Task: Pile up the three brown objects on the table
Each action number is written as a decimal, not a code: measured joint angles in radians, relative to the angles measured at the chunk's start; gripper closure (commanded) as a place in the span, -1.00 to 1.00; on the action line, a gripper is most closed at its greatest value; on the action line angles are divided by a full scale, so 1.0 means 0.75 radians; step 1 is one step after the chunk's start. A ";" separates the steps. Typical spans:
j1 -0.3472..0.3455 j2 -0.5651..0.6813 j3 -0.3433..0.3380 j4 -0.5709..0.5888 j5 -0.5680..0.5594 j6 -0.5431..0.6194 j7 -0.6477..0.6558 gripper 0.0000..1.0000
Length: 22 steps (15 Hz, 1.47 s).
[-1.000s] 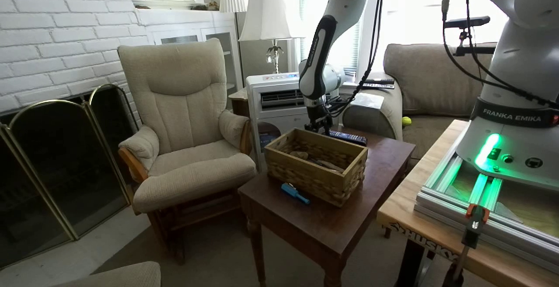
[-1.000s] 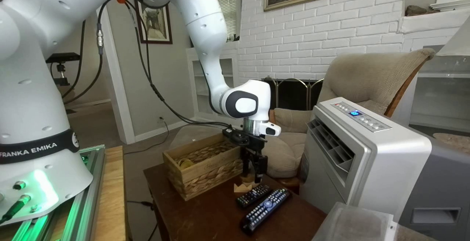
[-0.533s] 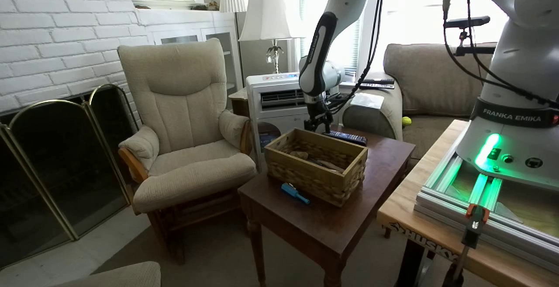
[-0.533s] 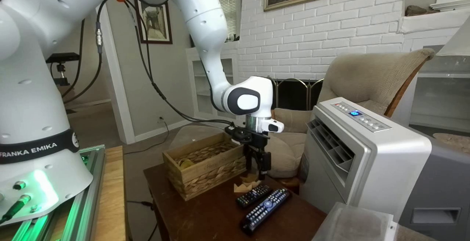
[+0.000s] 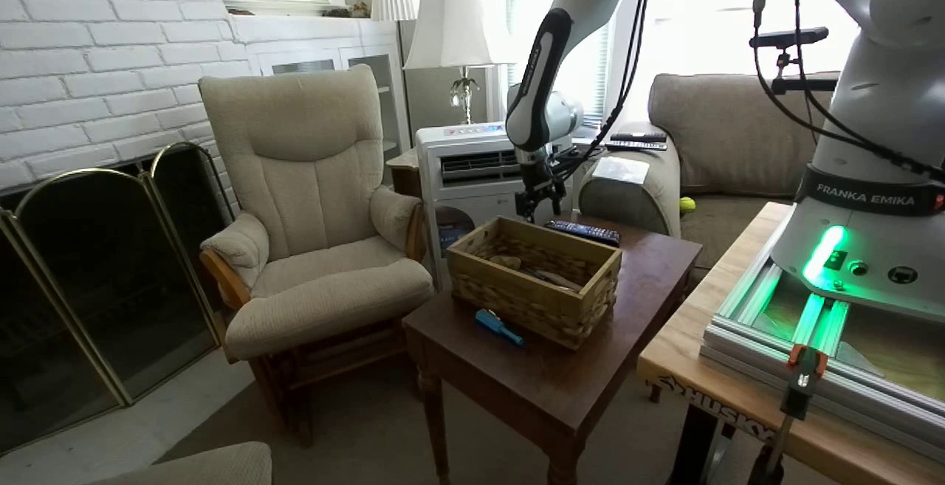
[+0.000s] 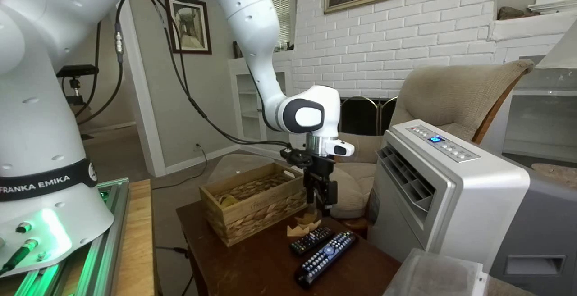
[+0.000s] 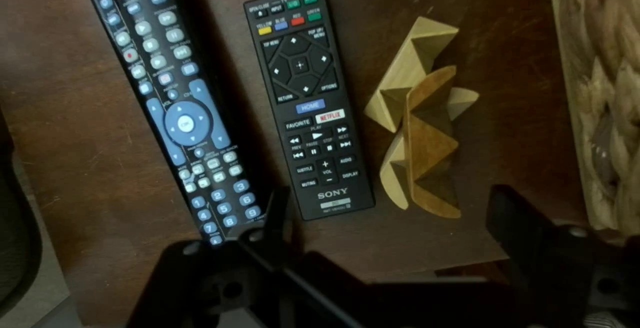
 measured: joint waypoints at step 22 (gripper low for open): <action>0.022 -0.061 -0.054 -0.064 -0.130 -0.217 0.061 -1.00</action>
